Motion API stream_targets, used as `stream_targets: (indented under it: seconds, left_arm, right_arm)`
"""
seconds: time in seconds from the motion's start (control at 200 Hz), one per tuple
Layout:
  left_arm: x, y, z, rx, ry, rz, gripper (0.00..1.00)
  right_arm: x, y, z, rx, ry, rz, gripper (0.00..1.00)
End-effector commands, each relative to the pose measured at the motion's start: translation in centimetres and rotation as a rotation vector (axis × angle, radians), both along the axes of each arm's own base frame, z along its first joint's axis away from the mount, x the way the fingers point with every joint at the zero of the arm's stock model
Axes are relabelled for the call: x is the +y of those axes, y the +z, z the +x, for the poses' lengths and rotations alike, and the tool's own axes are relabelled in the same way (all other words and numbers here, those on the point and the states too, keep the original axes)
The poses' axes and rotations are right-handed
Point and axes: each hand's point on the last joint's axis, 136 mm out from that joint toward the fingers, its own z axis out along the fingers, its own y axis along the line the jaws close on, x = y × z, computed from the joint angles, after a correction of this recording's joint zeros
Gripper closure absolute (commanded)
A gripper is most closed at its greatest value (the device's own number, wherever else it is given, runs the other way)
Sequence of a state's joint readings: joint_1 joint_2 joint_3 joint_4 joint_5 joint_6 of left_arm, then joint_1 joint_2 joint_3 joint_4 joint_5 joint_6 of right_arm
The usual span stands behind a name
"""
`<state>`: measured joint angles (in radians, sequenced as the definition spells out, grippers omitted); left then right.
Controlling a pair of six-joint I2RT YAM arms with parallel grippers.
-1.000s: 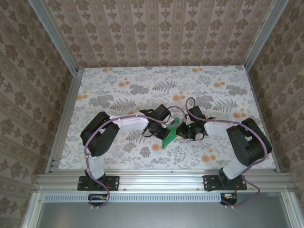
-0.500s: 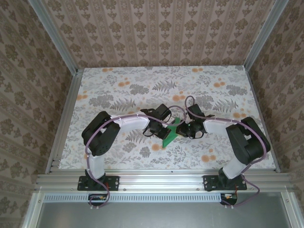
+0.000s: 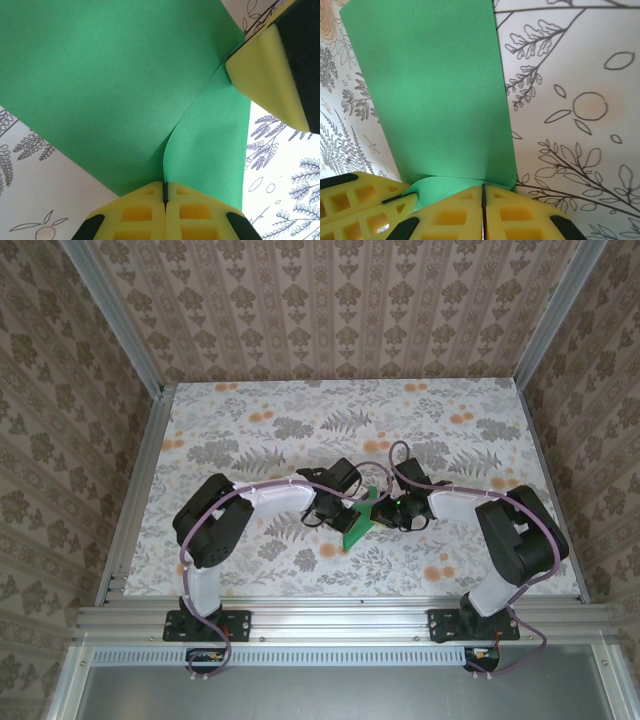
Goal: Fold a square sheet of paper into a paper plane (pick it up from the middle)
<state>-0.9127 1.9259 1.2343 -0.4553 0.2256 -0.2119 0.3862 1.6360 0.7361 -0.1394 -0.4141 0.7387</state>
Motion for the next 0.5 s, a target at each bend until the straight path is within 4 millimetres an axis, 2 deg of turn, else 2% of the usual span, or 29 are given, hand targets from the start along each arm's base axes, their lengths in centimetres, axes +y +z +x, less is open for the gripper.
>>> stream_targets:
  seconds: [0.0, 0.07, 0.13, 0.375, 0.495]
  left_arm:
    - [0.3, -0.3, 0.0, 0.017, -0.013, 0.024, 1.0]
    - [0.3, -0.4, 0.0, 0.017, -0.012, 0.026, 1.0]
    - [0.4, -0.5, -0.1, 0.018, -0.011, 0.027, 1.0]
    - [0.5, -0.7, 0.0, 0.017, -0.005, 0.029, 1.0]
    - [0.4, -1.0, 0.0, 0.021, -0.007, 0.034, 1.0]
  right_arm:
    - [-1.3, -1.7, -0.6, 0.039, -0.009, -0.074, 0.9]
    - [-1.7, -2.4, -1.1, 0.057, -0.012, -0.086, 0.9]
    - [-1.6, -2.1, -1.2, 0.053, -0.004, -0.078, 0.9]
    - [-0.3, 3.0, -1.0, -0.07, -0.012, 0.049, 0.9]
    - [0.8, 3.6, -1.6, -0.081, -0.043, 0.141, 0.9]
